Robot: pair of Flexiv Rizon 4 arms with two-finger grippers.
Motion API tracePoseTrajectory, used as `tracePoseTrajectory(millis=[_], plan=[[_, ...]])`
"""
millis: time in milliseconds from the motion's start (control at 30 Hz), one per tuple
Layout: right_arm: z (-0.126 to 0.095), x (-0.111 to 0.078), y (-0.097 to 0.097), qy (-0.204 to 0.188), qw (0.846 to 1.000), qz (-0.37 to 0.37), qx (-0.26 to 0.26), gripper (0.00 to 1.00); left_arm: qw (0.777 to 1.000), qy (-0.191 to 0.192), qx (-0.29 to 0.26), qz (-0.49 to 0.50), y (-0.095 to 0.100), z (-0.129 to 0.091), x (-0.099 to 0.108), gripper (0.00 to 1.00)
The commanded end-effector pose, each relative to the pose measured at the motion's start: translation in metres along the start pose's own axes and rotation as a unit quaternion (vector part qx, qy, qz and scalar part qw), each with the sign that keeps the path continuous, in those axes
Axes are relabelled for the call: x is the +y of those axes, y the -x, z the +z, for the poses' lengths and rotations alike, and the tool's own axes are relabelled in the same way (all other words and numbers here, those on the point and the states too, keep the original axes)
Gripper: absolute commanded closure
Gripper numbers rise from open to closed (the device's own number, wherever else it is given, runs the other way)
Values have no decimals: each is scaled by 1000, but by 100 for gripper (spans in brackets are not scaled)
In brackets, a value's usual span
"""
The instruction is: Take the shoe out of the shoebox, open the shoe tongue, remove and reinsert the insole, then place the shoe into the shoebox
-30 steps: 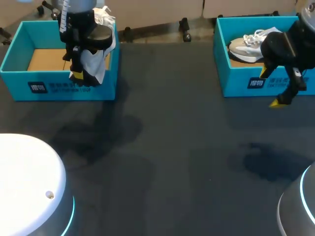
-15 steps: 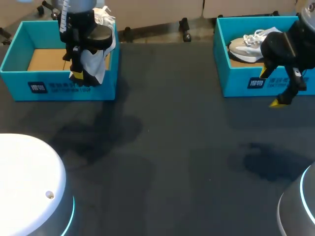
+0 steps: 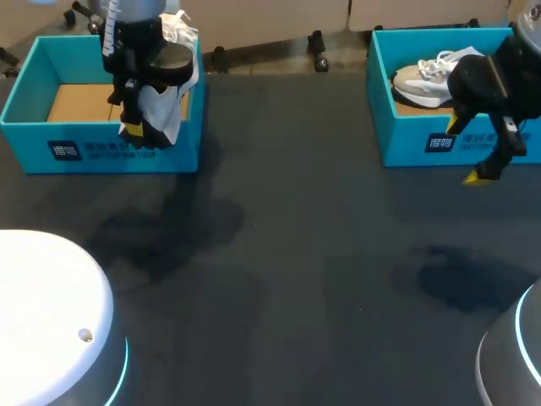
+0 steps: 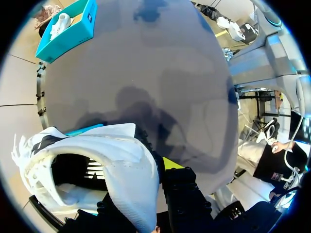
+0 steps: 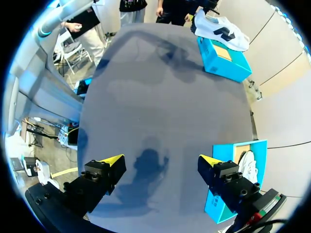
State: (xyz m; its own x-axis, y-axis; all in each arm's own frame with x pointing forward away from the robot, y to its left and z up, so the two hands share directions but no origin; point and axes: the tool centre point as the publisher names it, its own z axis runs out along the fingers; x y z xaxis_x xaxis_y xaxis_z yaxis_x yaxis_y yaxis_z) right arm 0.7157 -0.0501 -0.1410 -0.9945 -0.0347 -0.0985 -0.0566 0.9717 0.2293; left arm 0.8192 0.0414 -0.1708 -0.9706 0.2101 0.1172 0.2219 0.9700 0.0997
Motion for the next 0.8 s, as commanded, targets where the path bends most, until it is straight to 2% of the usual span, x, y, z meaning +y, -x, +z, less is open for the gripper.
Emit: tracePoseTrajectory(millis=[33,233,433,800], plan=[[1,1,2,-1,1000,1,2,0,1000,0,-1,0,0,-1,0,100],[1,1,2,-1,1000,1,2,0,1000,-1,-2,16,-7,0,-8,100],[1,1,2,-1,1000,1,2,0,999,-9,5,-34,18,-4,29,100],[1,1,2,-1,1000,1,2,0,998,-10,6,-62,34,1,55,100]])
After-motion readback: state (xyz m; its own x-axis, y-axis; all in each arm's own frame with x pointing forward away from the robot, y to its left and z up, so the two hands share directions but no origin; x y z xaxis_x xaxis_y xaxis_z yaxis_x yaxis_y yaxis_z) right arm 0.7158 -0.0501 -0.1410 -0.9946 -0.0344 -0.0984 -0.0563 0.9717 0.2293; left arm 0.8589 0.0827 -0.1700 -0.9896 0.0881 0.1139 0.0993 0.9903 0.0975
